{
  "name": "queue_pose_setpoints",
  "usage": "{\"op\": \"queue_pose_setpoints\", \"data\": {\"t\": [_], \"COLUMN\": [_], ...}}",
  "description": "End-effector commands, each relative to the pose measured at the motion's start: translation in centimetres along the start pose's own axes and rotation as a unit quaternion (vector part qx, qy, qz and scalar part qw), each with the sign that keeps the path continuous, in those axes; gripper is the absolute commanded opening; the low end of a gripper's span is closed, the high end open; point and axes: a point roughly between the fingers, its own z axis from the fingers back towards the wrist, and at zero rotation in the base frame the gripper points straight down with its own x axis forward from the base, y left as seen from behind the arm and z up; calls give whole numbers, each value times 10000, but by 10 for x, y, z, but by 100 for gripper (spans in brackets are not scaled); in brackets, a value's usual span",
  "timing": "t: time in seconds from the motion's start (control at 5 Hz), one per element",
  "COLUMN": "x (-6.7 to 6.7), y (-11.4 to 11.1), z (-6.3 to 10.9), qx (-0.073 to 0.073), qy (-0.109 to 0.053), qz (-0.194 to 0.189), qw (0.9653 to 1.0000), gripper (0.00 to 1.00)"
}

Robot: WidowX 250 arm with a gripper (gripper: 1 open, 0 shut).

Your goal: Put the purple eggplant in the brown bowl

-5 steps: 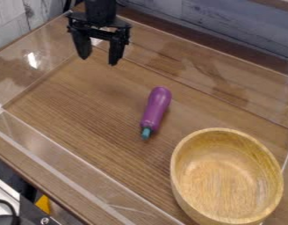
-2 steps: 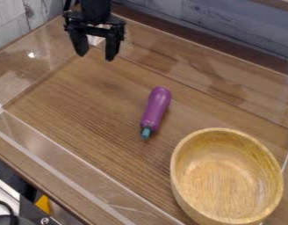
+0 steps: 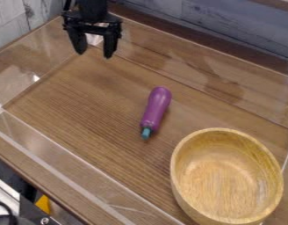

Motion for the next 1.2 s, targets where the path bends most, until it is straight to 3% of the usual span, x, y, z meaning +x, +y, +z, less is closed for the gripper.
{"op": "queue_pose_setpoints", "data": {"t": [0.0, 0.2, 1.0], "x": [14, 19, 6], "y": [8, 11, 4], "z": [19, 19, -3], "qx": [23, 2, 12], "qy": [-390, -454, -92], "qz": [89, 125, 169], "qw": [9992, 9989, 9998], "gripper": [100, 100, 100]}}
